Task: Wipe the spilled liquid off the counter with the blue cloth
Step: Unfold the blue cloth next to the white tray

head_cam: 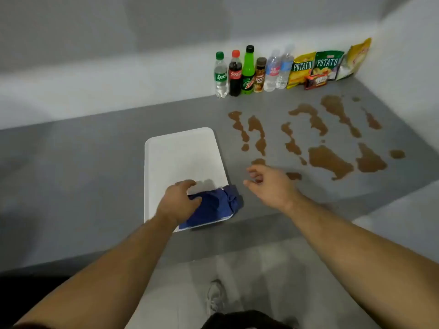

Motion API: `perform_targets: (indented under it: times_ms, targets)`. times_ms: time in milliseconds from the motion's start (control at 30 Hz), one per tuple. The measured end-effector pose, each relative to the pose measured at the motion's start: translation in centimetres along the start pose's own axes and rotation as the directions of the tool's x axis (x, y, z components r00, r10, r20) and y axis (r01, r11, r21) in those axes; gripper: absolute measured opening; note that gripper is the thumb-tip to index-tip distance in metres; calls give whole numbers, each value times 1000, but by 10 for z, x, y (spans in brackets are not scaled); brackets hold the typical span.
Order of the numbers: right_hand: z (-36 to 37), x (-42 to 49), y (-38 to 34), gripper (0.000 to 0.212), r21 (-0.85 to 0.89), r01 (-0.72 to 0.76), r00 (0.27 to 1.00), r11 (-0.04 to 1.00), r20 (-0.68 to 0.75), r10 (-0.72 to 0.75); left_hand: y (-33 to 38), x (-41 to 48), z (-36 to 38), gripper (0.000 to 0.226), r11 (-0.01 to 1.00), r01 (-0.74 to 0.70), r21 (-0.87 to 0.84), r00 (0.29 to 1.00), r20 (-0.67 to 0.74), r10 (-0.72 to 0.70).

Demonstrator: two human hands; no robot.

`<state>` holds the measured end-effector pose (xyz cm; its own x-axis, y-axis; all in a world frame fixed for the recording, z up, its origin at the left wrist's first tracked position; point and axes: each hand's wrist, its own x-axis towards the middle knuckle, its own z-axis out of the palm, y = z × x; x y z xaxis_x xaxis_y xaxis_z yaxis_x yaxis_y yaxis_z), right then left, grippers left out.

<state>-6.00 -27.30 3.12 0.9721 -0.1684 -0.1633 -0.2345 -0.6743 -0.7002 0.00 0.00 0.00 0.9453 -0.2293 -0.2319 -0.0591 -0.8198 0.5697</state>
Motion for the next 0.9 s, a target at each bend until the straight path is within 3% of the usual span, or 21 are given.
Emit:
perform_targets:
  times_ms: [200,467,600,733,800,900]
  targets:
    - [65,6,-9,44,-19,-115,989,993,92,116,-30,12,-5,54,992,22,123,994,105,-35]
    - [83,7,-12,47,-173,-105,989,979,82,121,-39,13,-4,10,1000,-11,-17,997,79,13]
    - [81,1,-14,56,-187,-113,988,976,82,130,-39,6,-3,14,973,-223,-64,974,20,225]
    - [74,-9,-26,76,-160,-23,995,987,92,38,-21,-1,-10,17,857,-511,-64,860,-22,511]
    - [69,-14,-38,72,-66,76,991,995,117,-68,-1,-3,-15,21,776,-623,-97,781,-23,624]
    - [57,-24,-51,46,126,150,986,981,61,-158,36,-7,-20,24,698,-690,-192,714,-22,700]
